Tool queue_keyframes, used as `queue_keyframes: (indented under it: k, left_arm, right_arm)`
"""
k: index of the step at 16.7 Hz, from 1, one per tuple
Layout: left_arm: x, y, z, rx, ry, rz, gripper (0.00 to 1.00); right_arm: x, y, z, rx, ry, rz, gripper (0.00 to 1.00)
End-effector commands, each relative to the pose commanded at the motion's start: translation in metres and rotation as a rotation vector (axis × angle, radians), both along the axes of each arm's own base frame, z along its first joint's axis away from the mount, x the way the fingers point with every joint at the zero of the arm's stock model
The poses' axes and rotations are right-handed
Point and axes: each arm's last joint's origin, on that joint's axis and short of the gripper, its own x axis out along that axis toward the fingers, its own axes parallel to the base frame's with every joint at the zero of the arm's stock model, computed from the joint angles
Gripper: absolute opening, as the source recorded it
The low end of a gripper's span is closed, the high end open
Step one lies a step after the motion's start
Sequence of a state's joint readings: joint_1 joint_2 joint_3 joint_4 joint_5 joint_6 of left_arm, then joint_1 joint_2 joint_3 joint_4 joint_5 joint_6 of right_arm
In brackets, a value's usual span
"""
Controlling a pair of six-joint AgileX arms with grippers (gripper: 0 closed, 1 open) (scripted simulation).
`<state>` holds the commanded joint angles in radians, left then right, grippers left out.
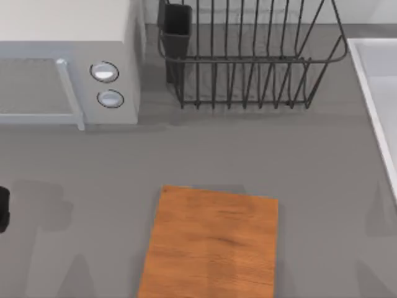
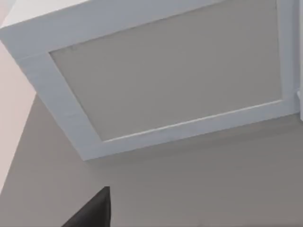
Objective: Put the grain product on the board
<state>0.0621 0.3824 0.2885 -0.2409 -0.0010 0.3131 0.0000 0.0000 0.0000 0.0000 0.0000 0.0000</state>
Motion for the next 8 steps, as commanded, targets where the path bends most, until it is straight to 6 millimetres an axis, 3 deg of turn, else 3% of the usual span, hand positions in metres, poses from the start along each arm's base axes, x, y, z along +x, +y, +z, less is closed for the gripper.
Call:
queue_keyframes:
  k: [4,8]
  left_arm:
    - [0.042,0.012,0.014,0.197,0.398,-0.085,1.0]
    - [0.095,0.03,0.004,0.317,0.799,-0.266,1.0]
  right_arm:
    - [0.0,0.0,0.0,0.0,0.0,0.0,1.0]
    - [0.0,0.0,0.0,0.0,0.0,0.0,1.0]
